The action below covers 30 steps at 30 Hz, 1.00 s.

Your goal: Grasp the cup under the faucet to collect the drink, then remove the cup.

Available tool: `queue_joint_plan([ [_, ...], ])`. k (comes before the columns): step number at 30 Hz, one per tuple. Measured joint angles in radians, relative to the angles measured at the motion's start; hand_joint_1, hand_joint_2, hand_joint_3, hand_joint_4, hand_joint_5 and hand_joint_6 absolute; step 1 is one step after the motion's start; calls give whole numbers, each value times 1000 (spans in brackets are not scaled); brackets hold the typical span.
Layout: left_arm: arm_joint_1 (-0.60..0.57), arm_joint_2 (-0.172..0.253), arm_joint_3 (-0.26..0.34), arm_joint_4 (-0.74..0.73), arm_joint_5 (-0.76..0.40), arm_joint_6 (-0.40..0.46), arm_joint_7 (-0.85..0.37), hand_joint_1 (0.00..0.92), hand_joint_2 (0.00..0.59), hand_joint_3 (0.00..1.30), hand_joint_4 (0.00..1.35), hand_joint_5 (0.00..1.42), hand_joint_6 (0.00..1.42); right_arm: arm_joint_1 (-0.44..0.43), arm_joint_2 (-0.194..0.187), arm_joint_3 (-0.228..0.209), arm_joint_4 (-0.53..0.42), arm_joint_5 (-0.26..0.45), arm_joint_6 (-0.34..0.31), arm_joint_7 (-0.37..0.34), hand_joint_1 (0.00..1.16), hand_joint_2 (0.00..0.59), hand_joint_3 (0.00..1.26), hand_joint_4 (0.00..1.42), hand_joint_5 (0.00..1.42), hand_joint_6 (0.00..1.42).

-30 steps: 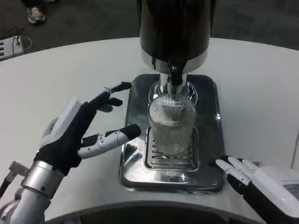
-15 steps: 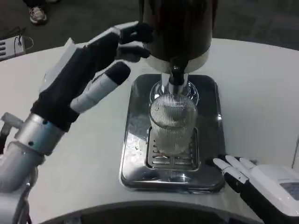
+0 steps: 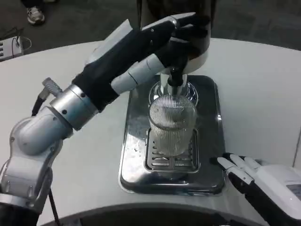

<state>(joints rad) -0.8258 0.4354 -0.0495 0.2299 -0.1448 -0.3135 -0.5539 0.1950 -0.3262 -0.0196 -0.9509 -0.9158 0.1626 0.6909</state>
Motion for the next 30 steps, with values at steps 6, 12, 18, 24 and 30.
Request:
queue_joint_plan([
  [6,-11,-12,-21,50,3,2,-84,0,59,132,115,227,295,21,4,-8,-6,2,0,-6,501,447,64,0,0,0],
  [12,-28,5,-52,56,83,-61,-102,0,32,110,87,193,258,27,6,-14,-14,12,0,-11,500,444,64,0,0,0],
  [18,-56,34,-86,85,173,-159,-95,0,29,109,86,187,256,25,16,-19,-23,47,23,-11,497,441,62,0,0,0],
  [24,-84,46,-107,124,233,-232,-80,0,28,108,86,186,255,14,45,-51,-22,147,103,-11,483,405,3,0,0,0],
  [30,-97,59,-123,144,241,-261,-71,0,18,108,84,185,255,3,127,-106,17,362,207,-53,655,257,0,0,28,53],
])
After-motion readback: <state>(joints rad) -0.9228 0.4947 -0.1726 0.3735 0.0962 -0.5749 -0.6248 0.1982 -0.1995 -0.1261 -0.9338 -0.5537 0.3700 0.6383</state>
